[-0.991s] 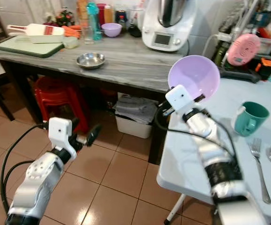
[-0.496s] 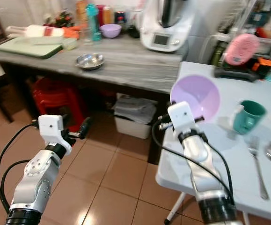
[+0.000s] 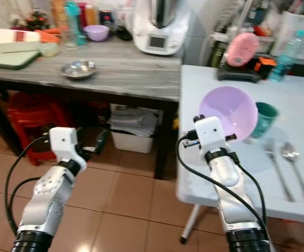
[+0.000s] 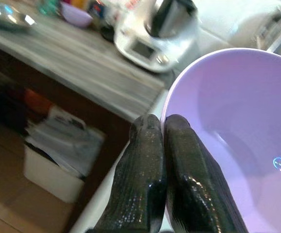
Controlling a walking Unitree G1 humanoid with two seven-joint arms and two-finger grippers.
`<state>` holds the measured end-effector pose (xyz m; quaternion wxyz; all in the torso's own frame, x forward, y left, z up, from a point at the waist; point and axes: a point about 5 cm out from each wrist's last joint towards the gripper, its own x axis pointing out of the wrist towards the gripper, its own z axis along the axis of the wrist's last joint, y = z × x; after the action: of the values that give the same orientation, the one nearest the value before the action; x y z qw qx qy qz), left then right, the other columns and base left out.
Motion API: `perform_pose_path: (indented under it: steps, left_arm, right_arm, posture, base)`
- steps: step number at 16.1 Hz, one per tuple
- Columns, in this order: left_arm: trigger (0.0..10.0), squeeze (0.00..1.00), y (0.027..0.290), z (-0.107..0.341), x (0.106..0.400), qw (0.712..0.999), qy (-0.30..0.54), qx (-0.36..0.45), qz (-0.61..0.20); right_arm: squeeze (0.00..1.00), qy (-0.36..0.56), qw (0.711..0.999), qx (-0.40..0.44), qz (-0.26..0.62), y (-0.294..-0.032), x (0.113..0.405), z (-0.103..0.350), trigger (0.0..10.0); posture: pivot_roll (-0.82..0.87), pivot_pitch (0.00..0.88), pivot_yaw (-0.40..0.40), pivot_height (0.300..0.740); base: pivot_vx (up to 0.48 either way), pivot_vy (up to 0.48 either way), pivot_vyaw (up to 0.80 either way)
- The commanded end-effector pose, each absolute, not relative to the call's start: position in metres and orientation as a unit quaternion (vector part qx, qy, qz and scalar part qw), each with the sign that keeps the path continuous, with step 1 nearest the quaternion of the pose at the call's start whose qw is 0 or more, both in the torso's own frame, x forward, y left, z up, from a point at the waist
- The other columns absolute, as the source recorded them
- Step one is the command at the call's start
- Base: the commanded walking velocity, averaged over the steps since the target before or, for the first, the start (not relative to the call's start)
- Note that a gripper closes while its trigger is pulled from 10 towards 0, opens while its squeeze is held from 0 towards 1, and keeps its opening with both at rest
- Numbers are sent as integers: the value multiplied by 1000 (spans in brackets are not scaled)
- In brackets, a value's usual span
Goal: Setting the table
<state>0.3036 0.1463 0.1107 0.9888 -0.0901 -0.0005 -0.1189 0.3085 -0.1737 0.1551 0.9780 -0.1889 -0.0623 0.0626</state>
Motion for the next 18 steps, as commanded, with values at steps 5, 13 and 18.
perform_pose_path:
  steps: [5,13,18]
  left_arm:
    - [10000,0,143,108,303,988,3,-89,-128]
    - [10000,0,140,108,302,987,2,-90,-132]
    - [10000,0,138,109,303,987,2,-89,-135]
  right_arm:
    - [0,-65,980,-186,35,-183,311,163,10000]
    - [0,-63,980,-189,24,-192,308,163,10000]
    - [0,-62,976,-206,4,-203,310,166,10000]
  posture:
    - [-47,0,-11,740]
    - [-51,0,-10,740]
    - [-56,0,-5,740]
  base:
    - [0,257,-84]
    - [0,258,-738]
    - [0,260,0]
